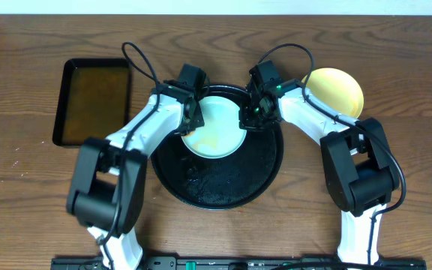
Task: Clean dirty plates on tray and stack at the side
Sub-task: 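Scrub the light-blue plate with the sponge in the left gripper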
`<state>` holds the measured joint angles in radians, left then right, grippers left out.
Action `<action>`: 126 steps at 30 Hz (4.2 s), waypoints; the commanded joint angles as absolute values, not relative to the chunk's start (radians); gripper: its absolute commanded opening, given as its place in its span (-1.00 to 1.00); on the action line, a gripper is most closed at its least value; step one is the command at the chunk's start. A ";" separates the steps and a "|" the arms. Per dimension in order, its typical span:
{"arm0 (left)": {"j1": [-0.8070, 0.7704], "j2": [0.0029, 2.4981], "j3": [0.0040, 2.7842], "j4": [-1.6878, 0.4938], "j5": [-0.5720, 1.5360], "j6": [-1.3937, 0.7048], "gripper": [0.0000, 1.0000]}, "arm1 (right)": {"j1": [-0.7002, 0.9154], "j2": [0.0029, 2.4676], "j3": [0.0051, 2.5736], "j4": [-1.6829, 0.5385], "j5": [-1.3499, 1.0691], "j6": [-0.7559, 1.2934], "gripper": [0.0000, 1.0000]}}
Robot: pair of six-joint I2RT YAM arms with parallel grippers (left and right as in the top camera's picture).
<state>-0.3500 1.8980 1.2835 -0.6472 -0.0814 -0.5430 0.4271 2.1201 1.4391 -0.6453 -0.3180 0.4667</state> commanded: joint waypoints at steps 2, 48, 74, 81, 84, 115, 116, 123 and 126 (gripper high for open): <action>-0.387 1.822 1.275 -0.609 -0.113 -0.600 -0.85 | 0.435 2.171 1.409 -0.664 -0.214 0.478 -0.98; -0.376 1.870 1.274 -0.697 0.028 -0.624 -0.85 | 0.435 2.171 1.409 -0.669 -0.213 0.477 -0.98; -0.314 1.994 1.256 -0.585 -0.062 -0.459 -0.85 | 0.435 2.171 1.409 -0.673 -0.213 0.477 -0.98; -0.258 1.994 1.256 -0.536 -0.132 -0.391 -0.85 | 0.435 2.171 1.409 -0.673 -0.213 0.477 -0.98; -0.253 1.982 1.259 -0.532 -0.132 -0.393 -0.85 | 0.435 2.171 1.409 -0.673 -0.213 0.477 -0.98; -0.415 1.954 1.247 -0.632 0.376 -0.543 -0.85 | 0.435 2.171 1.409 -0.677 -0.210 0.477 -0.98; -0.416 1.953 1.247 -0.652 0.365 -0.535 -0.85 | 0.435 2.171 1.409 -0.677 -0.210 0.477 -0.98; -0.407 1.953 1.247 -0.784 -0.002 -0.532 -0.85 | 0.435 2.171 1.409 -0.678 -0.210 0.477 -0.98; -0.404 1.952 1.248 -0.811 -0.149 -0.518 -0.85 | 0.435 2.171 1.409 -0.678 -0.210 0.477 -0.98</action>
